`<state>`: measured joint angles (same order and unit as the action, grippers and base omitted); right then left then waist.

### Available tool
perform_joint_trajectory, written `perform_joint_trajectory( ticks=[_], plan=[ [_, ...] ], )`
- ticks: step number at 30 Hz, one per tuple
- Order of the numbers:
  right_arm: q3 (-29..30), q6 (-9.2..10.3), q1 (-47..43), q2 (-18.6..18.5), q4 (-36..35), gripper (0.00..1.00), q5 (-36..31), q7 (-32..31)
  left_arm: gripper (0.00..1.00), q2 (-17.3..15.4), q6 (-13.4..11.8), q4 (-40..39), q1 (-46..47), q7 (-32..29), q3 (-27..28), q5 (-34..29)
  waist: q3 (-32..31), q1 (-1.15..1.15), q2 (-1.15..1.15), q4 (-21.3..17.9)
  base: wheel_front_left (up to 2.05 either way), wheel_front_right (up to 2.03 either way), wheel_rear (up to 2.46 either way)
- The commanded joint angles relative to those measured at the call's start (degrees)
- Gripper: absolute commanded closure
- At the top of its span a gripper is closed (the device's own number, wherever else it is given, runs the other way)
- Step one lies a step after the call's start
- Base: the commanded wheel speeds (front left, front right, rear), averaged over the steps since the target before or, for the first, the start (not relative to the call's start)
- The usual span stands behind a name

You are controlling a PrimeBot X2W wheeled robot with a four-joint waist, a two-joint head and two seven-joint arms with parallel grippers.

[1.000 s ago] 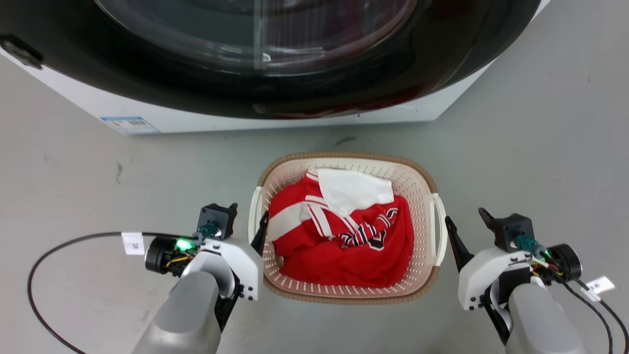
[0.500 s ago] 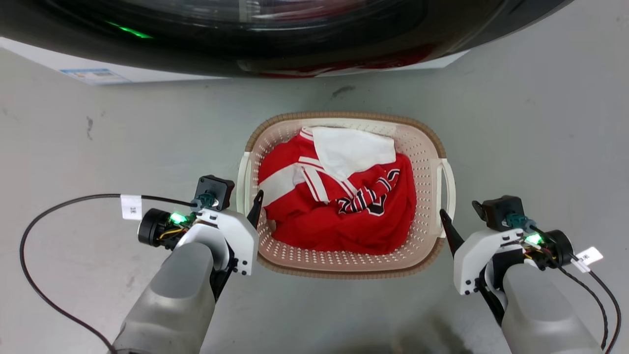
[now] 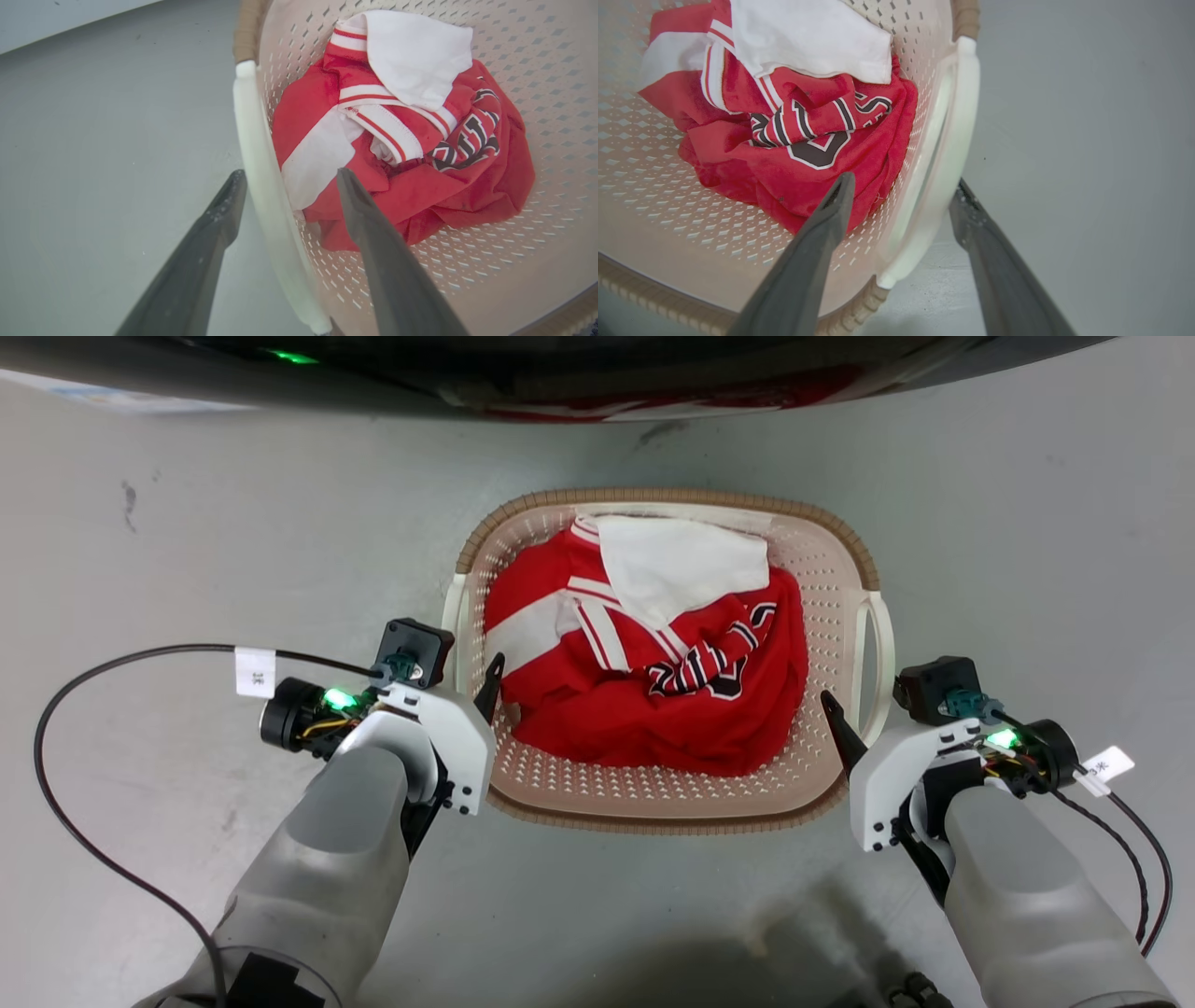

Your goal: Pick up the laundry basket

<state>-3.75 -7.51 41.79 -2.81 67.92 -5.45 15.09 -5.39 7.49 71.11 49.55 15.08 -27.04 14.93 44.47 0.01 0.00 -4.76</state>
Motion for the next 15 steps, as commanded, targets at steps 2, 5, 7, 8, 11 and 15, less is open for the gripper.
perform_joint_trajectory(
  ticks=[2, 5, 7, 8, 11, 15],
  plan=[
    [-0.7, 0.04, 1.5, -0.1, 0.9, 0.0, 1.0, 0.1, 0.0, -0.1, -0.1, 0.5, 1.3, 0.0, -0.6, 0.6, 1.3, -0.01, 0.0, 0.1, 0.0, 0.0, 0.0],
    [-1.5, 0.04, 2.4, -0.1, 1.9, 0.0, 2.0, 0.1, 0.0, -0.2, -0.1, 0.9, 2.1, -0.1, -1.6, 1.3, 2.3, -0.01, 0.0, 0.0, 0.0, 0.0, 0.0],
    [-2.1, 0.04, 2.8, -0.1, 2.4, 0.0, 2.6, 0.1, 0.0, -0.1, -0.1, 1.1, 2.6, -0.2, -2.3, 1.6, 2.8, -0.01, 0.0, 0.0, 0.0, 0.0, 0.0],
    [-2.3, 0.04, 3.1, -0.1, 2.6, 0.0, 3.1, 0.1, 0.0, 0.0, -0.1, 1.2, 2.9, -0.3, -2.7, 1.9, 3.0, -0.01, 0.0, 0.1, 0.0, 0.0, 0.0],
    [-2.9, 0.04, 3.6, -0.1, 3.3, 0.0, 3.8, 0.1, 0.0, 0.1, -0.1, 1.5, 3.5, -0.5, -3.7, 2.5, 3.5, -0.01, 0.0, 0.2, 0.0, 0.0, 0.0],
    [-3.2, 0.04, 4.5, -0.1, 3.8, 1.0, 3.9, 0.1, 1.0, 0.4, -0.1, 1.7, 4.2, -0.9, -5.2, 3.4, 3.9, -0.01, 0.0, 0.2, 0.0, 0.0, 0.0]
  ],
)
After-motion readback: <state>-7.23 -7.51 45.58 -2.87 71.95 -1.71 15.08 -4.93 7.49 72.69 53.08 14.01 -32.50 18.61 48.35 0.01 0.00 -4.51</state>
